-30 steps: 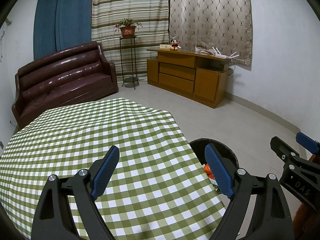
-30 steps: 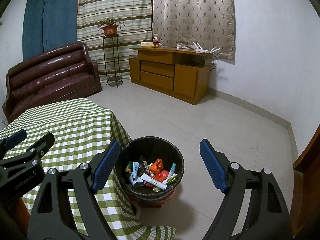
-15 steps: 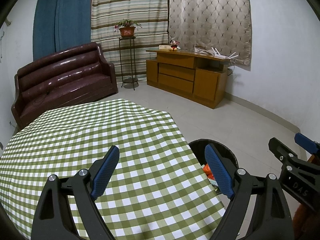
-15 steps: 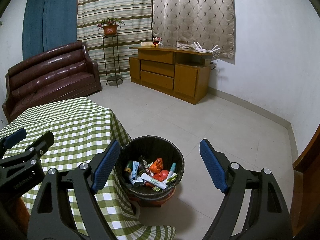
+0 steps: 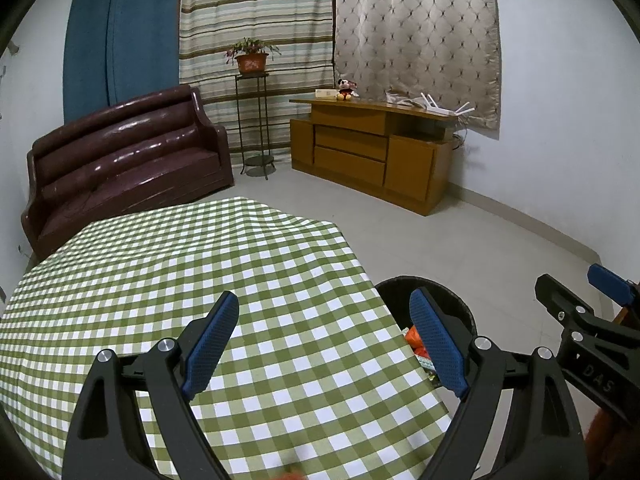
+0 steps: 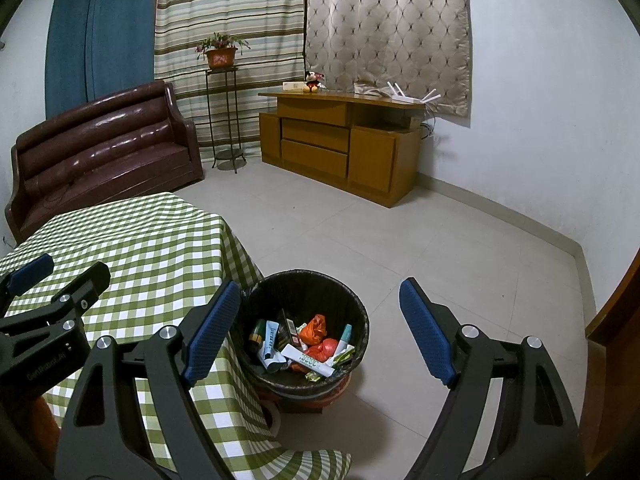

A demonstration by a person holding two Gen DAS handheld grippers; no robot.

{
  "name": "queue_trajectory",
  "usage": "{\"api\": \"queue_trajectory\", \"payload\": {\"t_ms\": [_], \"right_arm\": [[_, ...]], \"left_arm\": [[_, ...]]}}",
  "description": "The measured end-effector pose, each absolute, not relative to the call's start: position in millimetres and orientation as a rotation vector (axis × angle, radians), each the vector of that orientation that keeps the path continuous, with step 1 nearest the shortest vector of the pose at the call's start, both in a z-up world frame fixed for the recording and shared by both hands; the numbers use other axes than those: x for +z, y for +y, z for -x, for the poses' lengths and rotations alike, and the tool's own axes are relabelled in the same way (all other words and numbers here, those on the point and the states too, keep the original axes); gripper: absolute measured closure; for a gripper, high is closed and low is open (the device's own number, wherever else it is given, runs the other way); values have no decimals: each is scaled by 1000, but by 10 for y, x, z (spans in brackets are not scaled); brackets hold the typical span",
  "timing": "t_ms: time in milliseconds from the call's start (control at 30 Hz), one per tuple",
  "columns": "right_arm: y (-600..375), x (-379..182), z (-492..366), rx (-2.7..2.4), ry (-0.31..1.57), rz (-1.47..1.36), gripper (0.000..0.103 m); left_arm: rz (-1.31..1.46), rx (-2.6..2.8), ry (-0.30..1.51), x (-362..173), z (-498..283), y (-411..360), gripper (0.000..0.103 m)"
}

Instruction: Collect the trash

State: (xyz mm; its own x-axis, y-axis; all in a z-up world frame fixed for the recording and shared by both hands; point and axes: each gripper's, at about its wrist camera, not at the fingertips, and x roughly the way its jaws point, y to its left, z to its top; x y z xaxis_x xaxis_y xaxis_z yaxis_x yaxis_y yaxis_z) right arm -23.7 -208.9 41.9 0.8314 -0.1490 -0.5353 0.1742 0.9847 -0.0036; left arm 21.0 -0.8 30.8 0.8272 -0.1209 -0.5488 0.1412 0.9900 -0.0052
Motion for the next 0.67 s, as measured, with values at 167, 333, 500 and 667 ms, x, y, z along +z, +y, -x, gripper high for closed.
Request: {"api": "queue_trajectory", "payload": {"t_ms": [167, 333, 500, 667], "right_arm": [[-2087, 422, 235, -171, 564, -46, 23], [-2081, 425, 234, -170, 565, -45, 23], [-2062, 412, 234, -168, 569, -43, 23], [-2023, 385, 249, -161, 579, -34, 23]], "left_arm": [[-21, -138, 580, 295, -220, 20, 18], [-45, -132, 553, 318, -193, 15, 18], [-40, -118, 570, 305, -220, 53, 18], [-21, -98, 598, 268, -263, 198, 18]]}}
